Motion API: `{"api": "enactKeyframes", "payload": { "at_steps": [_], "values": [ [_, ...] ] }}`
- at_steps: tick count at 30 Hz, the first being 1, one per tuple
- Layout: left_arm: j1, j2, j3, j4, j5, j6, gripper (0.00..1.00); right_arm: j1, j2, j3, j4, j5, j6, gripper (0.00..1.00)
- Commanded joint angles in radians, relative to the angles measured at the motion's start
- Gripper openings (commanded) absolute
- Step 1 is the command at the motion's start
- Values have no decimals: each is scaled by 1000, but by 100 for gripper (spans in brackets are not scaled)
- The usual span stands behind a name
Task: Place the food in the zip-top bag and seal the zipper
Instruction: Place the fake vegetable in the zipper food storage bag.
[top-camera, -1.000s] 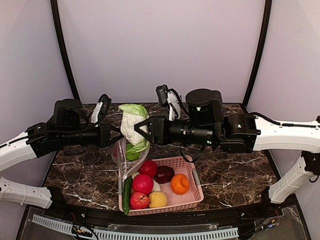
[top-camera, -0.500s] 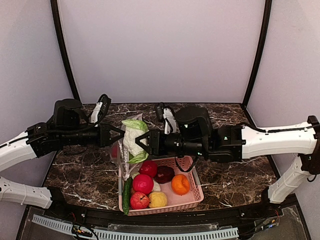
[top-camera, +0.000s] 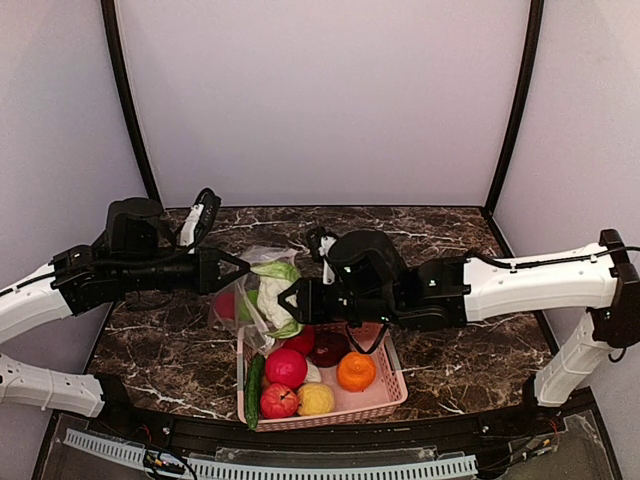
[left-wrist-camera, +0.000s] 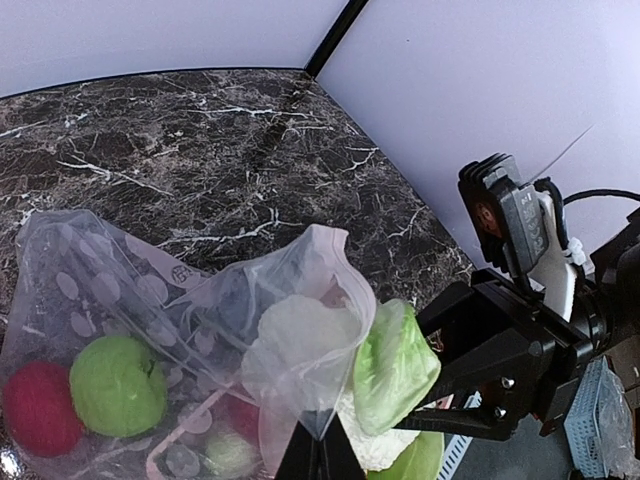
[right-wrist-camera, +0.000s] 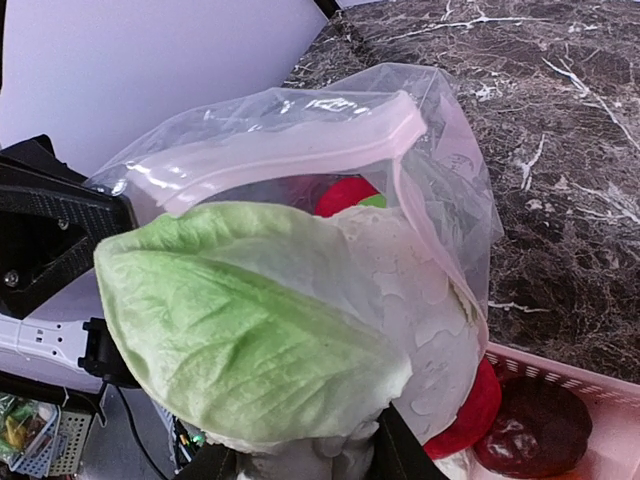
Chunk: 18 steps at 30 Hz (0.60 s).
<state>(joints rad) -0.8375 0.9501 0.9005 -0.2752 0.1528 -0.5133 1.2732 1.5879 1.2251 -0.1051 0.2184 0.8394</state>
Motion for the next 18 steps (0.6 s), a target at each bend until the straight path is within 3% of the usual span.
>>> {"api": "enactKeyframes", "payload": {
  "at_steps": [1, 11, 18],
  "values": [
    [5, -31, 16, -5, 0, -2, 1, -21, 24, 34, -69, 37, 26, 10],
    [5, -15, 20, 3, 21, 2, 1, -25, 148, 238, -213, -13, -94, 10],
    [5, -9, 19, -2, 39, 1, 1, -25, 174, 309, -176, -35, -151, 11]
  ]
}}
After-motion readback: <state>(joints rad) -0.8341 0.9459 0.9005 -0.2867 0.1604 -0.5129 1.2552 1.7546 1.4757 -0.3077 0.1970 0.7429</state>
